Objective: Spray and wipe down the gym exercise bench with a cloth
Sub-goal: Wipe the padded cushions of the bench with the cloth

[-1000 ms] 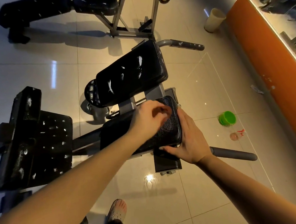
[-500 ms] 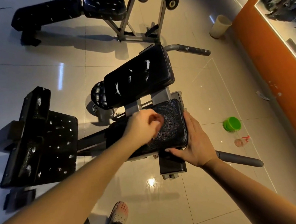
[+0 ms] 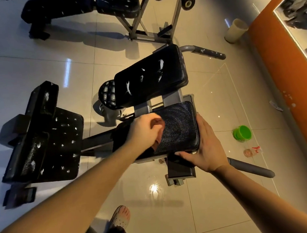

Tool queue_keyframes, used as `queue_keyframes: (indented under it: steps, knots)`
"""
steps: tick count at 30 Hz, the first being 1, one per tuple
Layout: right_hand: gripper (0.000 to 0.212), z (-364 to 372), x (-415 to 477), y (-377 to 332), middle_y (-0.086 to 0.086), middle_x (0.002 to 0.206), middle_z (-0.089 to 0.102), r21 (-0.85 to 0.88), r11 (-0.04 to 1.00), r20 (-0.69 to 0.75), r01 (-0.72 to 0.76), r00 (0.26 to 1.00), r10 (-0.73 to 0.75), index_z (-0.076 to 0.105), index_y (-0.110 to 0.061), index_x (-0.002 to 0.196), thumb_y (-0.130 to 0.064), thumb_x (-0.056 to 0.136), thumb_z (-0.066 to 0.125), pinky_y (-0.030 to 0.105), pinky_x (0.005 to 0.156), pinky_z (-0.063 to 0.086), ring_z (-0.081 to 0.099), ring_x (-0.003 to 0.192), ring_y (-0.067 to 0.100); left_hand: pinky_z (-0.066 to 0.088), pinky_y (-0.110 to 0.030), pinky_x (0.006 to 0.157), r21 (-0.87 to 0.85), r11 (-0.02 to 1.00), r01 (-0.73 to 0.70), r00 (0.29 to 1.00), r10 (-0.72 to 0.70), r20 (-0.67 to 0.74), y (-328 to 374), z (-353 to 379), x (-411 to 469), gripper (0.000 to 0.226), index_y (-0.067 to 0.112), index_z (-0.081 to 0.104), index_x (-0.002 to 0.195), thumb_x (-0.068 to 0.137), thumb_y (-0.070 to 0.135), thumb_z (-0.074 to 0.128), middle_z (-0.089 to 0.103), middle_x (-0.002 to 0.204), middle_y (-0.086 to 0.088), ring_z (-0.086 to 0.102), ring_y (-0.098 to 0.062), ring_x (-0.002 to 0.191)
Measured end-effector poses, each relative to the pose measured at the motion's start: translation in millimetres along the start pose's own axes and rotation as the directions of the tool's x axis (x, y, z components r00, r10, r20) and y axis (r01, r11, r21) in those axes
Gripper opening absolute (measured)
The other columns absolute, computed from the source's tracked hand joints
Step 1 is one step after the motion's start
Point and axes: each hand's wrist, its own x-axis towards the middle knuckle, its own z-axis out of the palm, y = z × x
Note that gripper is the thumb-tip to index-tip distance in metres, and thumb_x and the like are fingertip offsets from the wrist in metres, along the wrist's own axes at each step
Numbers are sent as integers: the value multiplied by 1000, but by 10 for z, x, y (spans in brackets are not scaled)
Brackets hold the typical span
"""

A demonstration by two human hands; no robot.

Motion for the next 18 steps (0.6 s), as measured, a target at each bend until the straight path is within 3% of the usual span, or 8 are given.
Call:
queue_keyframes:
  steps: [3, 5, 7, 9, 11, 14, 16, 18]
  knots:
    - [128, 1, -2, 7, -4, 168, 22, -3, 1000, -10, 5, 1000, -5, 10, -20, 164, -71, 70, 80, 15, 119, 19, 24, 153, 11, 43, -21, 82, 59, 983, -173, 984, 171, 39, 137, 34, -183, 17, 24, 68, 113, 97, 20, 65, 62, 108, 9, 56, -8, 99]
    - [128, 2, -1, 17, -4, 168, 21, 4, 1000, -7, 9, 1000, -9, 9, -20, 164, -71, 71, 80, 21, 120, 23, 24, 153, 11, 44, -23, 81, 97, 984, -151, 988, 148, 40, -187, -54, -298, 11, 22, 66, 106, 96, 19, 64, 60, 105, 8, 56, -9, 96]
    - [129, 8, 1, 27, -4, 169, 20, 13, 1000, -6, 12, 1000, -12, 8, -20, 164, -71, 70, 80, 26, 121, 25, 23, 154, 11, 46, -28, 81, 163, 986, 38, 999, -36, -10, -655, -197, -359, 9, 24, 63, 102, 96, 17, 64, 60, 102, 7, 56, -11, 95]
    - [129, 20, 5, 41, -5, 169, 20, 19, 1000, -8, 6, 1000, -6, 8, -21, 164, -72, 70, 80, 29, 121, 27, 23, 154, 12, 54, -35, 83, 195, 931, 309, 951, -301, -72, -1049, -358, -350, 15, 24, 63, 110, 96, 19, 65, 65, 103, 2, 63, -18, 99]
    - [128, 31, 0, 50, -4, 169, 20, 16, 1000, -6, 1, 1000, -1, 8, -22, 164, -72, 70, 79, 35, 122, 30, 23, 154, 13, 52, -32, 75, 170, 891, 421, 906, -406, -119, -1117, -393, -270, 28, 24, 60, 124, 97, 20, 65, 67, 113, -3, 64, -23, 102]
    - [130, 33, 1, 56, -3, 170, 18, 8, 1000, -5, -7, 1000, 7, 6, -22, 164, -76, 70, 77, 43, 122, 34, 22, 155, 15, 38, -14, 63, 81, 964, 254, 961, -243, -133, -655, -135, -105, 29, 28, 65, 124, 97, 17, 65, 67, 114, 2, 62, -17, 99]
    - [130, 32, 6, 55, -3, 169, 19, 2, 1000, -3, -6, 1000, 6, 7, -22, 164, -77, 70, 76, 46, 121, 36, 23, 155, 15, 40, -11, 72, 46, 996, 80, 995, -77, -70, -189, 22, -75, 29, 30, 70, 123, 96, 19, 65, 67, 114, 6, 59, -11, 101]
    - [129, 31, 0, 50, -3, 169, 19, 2, 1000, -2, -3, 1000, 3, 7, -21, 164, -77, 70, 76, 48, 119, 38, 23, 155, 15, 43, -19, 85, 59, 996, -64, 997, 66, -31, 75, 80, -106, 27, 28, 72, 121, 96, 21, 65, 68, 114, 6, 58, -11, 103]
